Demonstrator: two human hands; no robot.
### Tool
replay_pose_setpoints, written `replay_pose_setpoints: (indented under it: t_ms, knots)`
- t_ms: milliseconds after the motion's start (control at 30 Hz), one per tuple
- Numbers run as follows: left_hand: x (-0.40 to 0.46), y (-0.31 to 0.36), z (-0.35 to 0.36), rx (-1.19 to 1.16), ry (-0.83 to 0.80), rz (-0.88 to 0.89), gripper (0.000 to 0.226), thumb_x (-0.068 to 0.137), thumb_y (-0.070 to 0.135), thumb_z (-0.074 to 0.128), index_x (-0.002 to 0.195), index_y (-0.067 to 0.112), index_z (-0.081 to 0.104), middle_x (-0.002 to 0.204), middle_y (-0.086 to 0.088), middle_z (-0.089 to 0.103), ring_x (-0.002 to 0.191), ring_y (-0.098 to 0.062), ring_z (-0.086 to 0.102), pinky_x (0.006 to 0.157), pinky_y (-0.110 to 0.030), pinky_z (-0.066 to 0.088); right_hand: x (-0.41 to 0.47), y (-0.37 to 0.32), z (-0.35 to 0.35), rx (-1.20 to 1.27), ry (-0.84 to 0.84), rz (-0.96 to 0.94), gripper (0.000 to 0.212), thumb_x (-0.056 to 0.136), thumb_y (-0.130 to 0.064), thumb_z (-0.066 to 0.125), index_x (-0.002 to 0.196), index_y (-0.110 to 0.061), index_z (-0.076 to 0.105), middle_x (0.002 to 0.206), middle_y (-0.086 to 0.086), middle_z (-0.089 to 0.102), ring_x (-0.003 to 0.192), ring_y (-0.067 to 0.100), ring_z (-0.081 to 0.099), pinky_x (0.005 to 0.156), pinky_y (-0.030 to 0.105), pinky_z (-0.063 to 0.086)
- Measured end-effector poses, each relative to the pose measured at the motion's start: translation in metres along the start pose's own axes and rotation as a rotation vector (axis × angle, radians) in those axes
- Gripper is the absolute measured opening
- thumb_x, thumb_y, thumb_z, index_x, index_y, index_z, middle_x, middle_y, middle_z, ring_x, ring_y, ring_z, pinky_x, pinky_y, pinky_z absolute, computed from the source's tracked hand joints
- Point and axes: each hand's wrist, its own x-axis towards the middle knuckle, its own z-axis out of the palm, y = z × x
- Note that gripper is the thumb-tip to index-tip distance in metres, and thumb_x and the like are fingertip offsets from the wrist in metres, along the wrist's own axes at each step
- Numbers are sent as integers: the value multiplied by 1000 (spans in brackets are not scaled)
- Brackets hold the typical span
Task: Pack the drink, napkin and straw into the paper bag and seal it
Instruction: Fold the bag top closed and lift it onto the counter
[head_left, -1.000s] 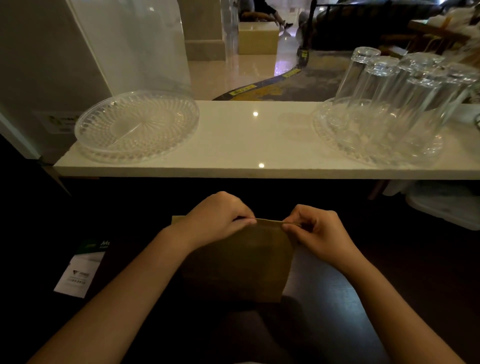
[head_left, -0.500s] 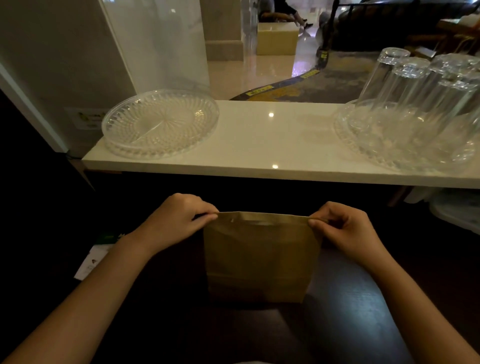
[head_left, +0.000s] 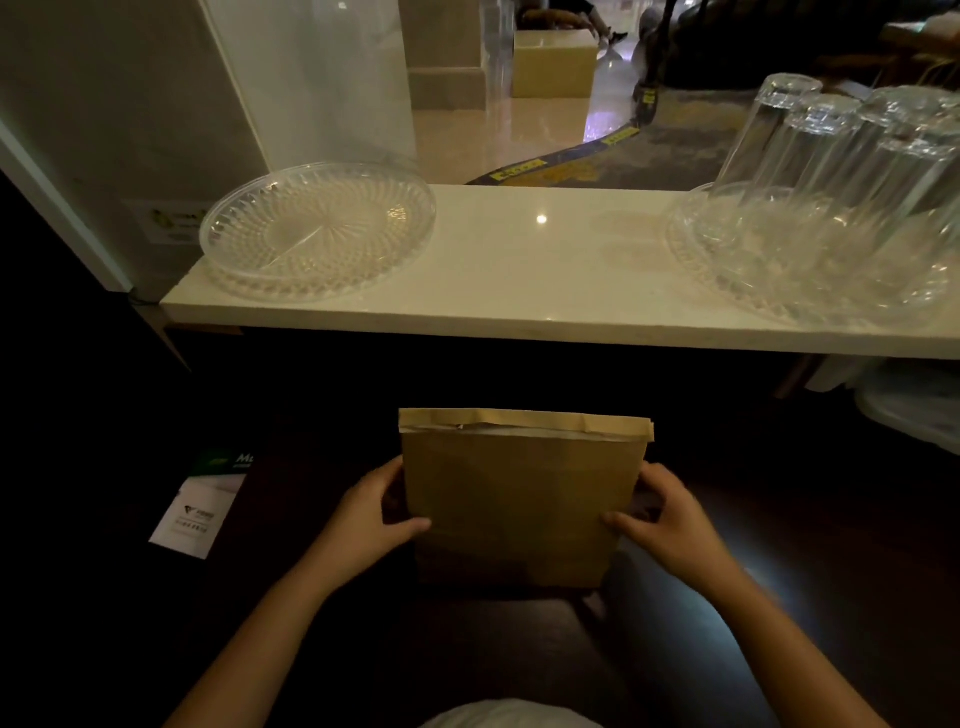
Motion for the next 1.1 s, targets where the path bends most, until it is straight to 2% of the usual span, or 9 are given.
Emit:
replay_pose_setpoints:
  t_ms: [133,233,400,567,700,833,967,1033,1100]
  knots:
    - [-2,-6,17,-37,-83,-53,91,74,14,74,144,28,18,142,0,45,133,-17,39,110,-35,31,-6,10,13,51,-87,92,64,73,-2,72,117,-38,43,97,-17,61,88,-4,64,67,16,55]
    - [-1,-4,17,-64,-33,-44,90,73,12,75,143,27,22,139,-1,48,130,-18,43,108,-35,33,-7,9,15,24,-26,76,68,72,-2,73,105,-51,39,92,-8,66,84,5,66,68,19,56]
    - [1,6,14,-77,-11,-7,85,75,10,73,142,26,24,138,-2,49,129,-20,44,105,-36,37,-3,4,9,-36,42,46,64,70,-2,74,97,-52,45,88,13,69,82,22,67,76,40,58]
    - [11,26,-9,-133,-44,42,85,73,6,73,141,24,25,131,1,50,125,-18,47,102,-33,40,6,-19,-15,-73,45,-13,59,70,-4,74,95,-50,47,78,14,66,72,21,66,72,35,58]
    - [20,66,-42,-186,-70,116,87,73,3,74,141,28,25,111,17,55,108,-7,56,98,-31,46,22,-54,-49,-107,94,-66,57,69,-5,76,99,-45,48,69,5,64,68,17,63,71,36,56]
    - [33,112,-83,-206,-36,188,80,71,-3,73,132,28,31,96,11,65,82,2,68,76,-18,55,42,-102,-87,-90,118,-120,55,70,-6,76,95,-47,49,65,5,63,65,19,63,70,32,54]
    - [51,166,-129,-181,-5,280,80,70,4,76,131,31,31,104,-8,70,96,-25,69,90,-41,54,75,-149,-129,-50,168,-188,50,69,-2,75,105,-32,56,53,-6,62,54,9,58,63,30,51]
    - [60,188,-146,-192,3,302,78,70,6,76,130,31,32,105,-8,70,95,-26,69,91,-45,53,89,-167,-147,-51,164,-210,47,70,-2,74,104,-27,56,50,-8,60,50,5,54,60,28,47]
    - [68,206,-158,-174,18,330,78,72,6,75,131,31,31,106,-7,70,94,-25,69,89,-43,54,98,-184,-160,-69,154,-233,45,71,-3,73,96,-36,54,53,-3,57,55,9,55,62,29,48]
